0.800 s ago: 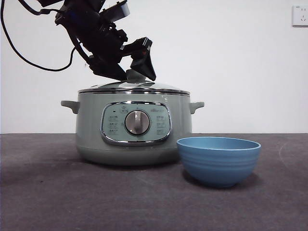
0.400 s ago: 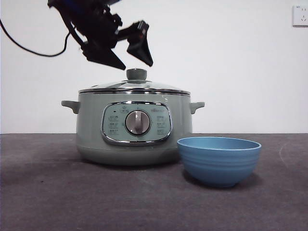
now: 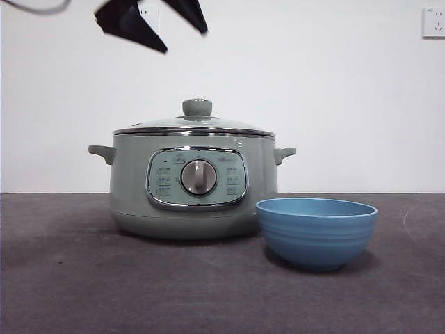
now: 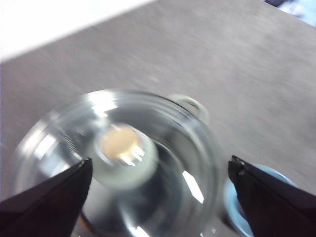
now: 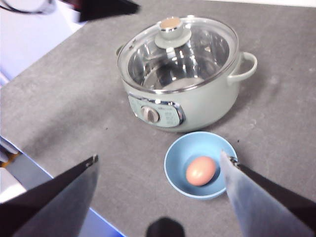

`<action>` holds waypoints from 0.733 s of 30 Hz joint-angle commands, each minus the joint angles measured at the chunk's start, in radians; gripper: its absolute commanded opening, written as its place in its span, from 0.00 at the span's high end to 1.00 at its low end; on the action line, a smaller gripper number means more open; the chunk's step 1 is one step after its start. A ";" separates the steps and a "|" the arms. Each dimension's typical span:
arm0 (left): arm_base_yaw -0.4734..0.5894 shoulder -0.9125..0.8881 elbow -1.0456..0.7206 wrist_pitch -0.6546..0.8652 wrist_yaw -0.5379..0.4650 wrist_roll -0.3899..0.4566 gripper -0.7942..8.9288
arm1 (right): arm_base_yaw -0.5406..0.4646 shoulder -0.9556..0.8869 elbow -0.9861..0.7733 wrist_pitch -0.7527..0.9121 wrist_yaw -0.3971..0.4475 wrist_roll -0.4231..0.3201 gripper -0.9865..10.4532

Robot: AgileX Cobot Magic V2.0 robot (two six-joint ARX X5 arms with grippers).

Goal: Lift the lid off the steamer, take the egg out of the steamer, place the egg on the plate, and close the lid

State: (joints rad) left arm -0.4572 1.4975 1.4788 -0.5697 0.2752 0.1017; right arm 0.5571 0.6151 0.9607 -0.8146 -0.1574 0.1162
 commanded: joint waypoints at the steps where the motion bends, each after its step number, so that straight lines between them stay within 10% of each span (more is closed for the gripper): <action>1: -0.002 -0.035 0.034 -0.161 0.068 0.004 0.44 | 0.002 0.000 -0.008 -0.006 -0.002 -0.002 0.55; 17: -0.003 -0.238 0.106 -0.656 0.175 0.007 0.46 | 0.002 0.000 -0.008 -0.065 -0.054 -0.001 0.56; 22: -0.003 -0.251 0.106 -0.661 0.175 0.007 0.86 | 0.002 0.000 -0.008 -0.097 -0.054 -0.001 0.82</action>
State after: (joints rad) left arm -0.4583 1.2461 1.5841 -1.2274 0.4480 0.1020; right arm 0.5571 0.6159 0.9607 -0.9115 -0.2096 0.1162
